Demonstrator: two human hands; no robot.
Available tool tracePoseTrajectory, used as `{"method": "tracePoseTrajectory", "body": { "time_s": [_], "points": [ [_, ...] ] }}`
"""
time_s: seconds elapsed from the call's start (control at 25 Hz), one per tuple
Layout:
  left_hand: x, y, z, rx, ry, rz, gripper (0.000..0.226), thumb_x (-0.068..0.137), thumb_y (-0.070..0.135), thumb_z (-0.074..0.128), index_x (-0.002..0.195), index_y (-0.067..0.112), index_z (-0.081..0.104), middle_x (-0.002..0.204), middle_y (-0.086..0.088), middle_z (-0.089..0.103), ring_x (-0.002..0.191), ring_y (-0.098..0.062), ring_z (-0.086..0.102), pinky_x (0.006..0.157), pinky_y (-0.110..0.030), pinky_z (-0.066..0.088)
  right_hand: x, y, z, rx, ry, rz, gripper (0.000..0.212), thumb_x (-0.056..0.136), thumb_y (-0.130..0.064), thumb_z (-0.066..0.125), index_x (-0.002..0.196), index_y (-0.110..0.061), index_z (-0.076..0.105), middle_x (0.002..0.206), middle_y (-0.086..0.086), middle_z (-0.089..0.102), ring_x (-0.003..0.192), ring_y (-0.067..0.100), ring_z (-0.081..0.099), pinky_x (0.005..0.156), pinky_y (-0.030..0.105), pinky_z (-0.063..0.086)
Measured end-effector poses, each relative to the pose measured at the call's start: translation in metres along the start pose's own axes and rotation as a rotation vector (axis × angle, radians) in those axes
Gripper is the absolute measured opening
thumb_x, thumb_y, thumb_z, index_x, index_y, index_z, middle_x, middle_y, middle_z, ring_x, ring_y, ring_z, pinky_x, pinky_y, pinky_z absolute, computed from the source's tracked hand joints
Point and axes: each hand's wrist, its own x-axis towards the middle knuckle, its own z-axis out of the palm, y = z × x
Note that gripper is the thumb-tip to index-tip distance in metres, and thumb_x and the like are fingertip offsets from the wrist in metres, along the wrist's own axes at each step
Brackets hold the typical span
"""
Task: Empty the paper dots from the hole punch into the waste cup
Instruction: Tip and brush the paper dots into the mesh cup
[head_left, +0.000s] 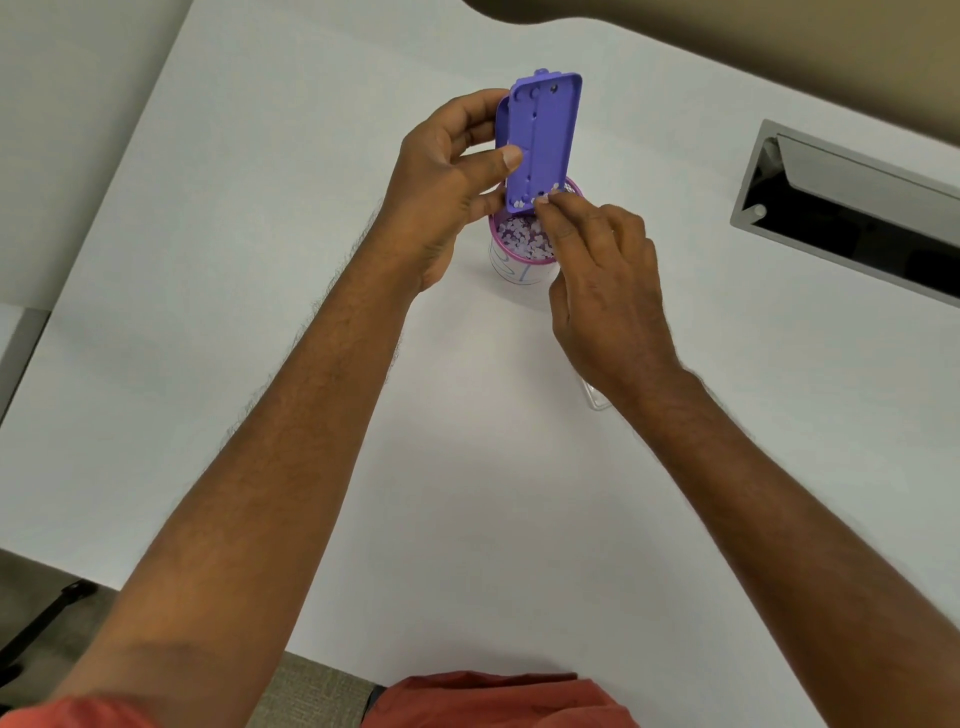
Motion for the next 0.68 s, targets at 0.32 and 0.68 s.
{"method": "tracePoseTrajectory", "body": {
  "time_s": [0.32, 0.68],
  "points": [
    [-0.006, 0.000, 0.003, 0.104, 0.001, 0.104, 0.048, 0.095, -0.001, 0.063, 0.141, 0.001, 0.048, 0.134, -0.016, 0.061, 0.117, -0.026, 0.068, 0.091, -0.045, 0.063, 0.000, -0.003, 0.002, 0.094, -0.001, 0.031, 0.063, 0.090, -0.003, 0.049, 0.152, -0.010, 0.041, 0.156, 0.007, 0.045, 0.126, 0.031, 0.048, 0.099, 0.040, 0.046],
    [-0.011, -0.002, 0.010, 0.276, 0.005, 0.216, 0.053, 0.089, 0.008, 0.069, 0.138, 0.002, 0.048, 0.135, -0.016, 0.061, 0.121, -0.028, 0.063, 0.100, -0.045, 0.058, -0.002, -0.003, 0.005, 0.148, 0.012, 0.037, 0.056, 0.096, -0.010, 0.054, 0.151, -0.015, 0.044, 0.151, 0.011, 0.048, 0.133, 0.031, 0.046, 0.106, 0.040, 0.047]
  ]
}}
